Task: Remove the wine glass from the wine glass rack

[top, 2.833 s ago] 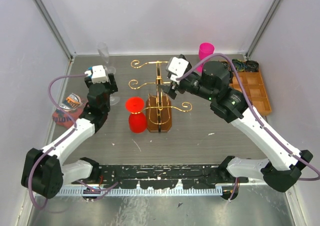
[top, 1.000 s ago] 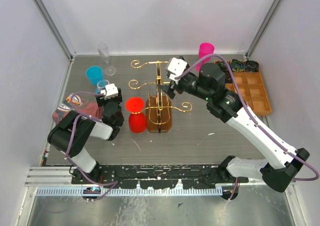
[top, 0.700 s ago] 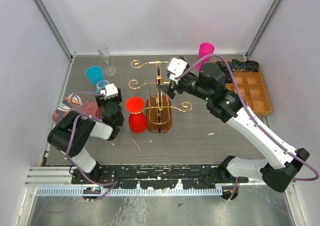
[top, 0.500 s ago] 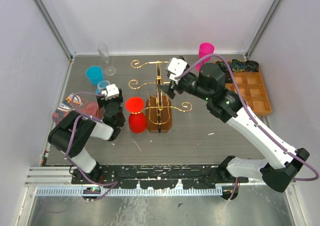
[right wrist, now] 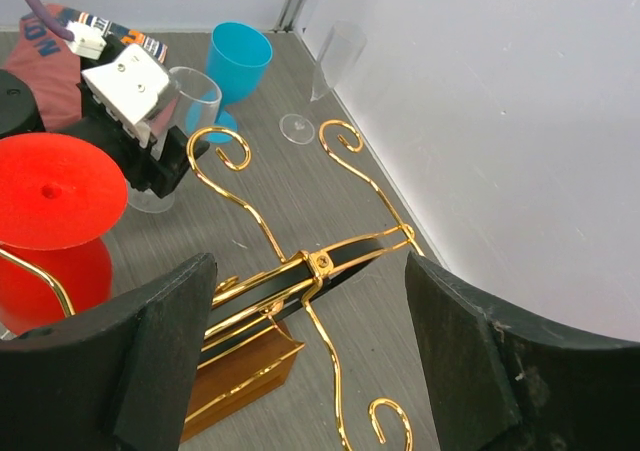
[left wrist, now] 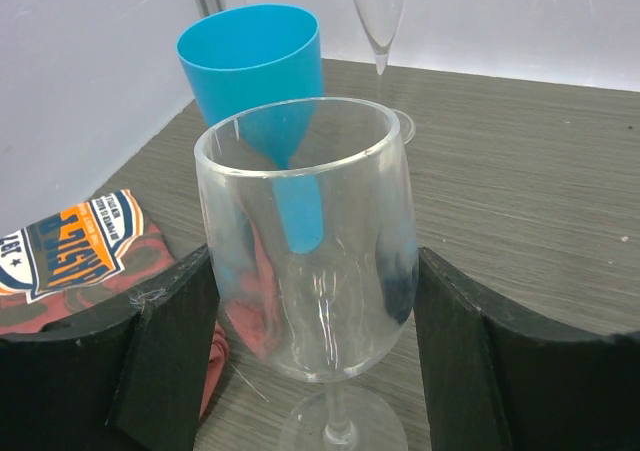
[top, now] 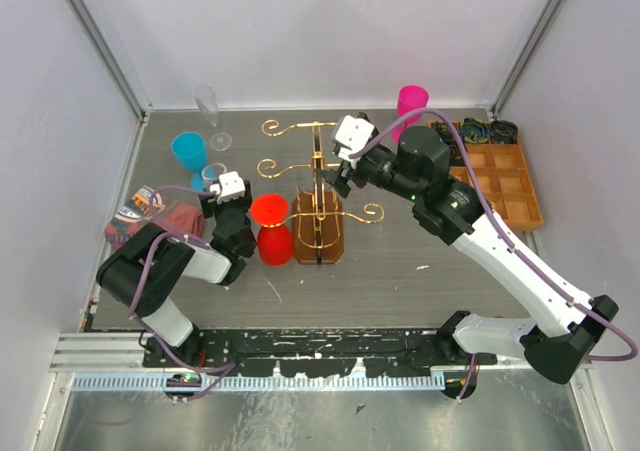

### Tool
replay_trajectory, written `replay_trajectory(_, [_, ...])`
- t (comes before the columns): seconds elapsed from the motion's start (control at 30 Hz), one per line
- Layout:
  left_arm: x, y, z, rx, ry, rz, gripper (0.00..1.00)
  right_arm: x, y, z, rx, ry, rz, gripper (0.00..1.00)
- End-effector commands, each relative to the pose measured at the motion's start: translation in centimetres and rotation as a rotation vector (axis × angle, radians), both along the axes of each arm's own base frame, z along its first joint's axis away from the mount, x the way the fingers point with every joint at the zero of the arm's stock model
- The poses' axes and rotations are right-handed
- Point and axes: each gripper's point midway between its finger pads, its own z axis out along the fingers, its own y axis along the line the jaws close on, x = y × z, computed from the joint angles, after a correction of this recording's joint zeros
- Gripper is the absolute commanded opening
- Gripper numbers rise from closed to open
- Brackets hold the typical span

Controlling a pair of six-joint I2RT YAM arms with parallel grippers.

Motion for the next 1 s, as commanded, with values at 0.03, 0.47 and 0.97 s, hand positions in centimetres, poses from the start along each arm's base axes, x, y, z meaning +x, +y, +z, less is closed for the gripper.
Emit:
replay_trajectory(0.03, [-1.7,-0.2,2.4,-0.098,-0.102,0.027,0.64,-0.3,-0.3,2.2,0.063,-0.047,0.001,0.81])
replay_trajectory(0.47, [-1.7,-0.6,2.5,-0.064,-0.081,0.049,0.65,-0.5,-0.3,2.1,0.074,-0.04,0.007,0.81])
replay_trajectory(0.97, [0.8,2.2,2.2,-0.078,-0.098,0.12,0.69,0.0,0.3,1.6,0.068,-0.018,0.016,0.81])
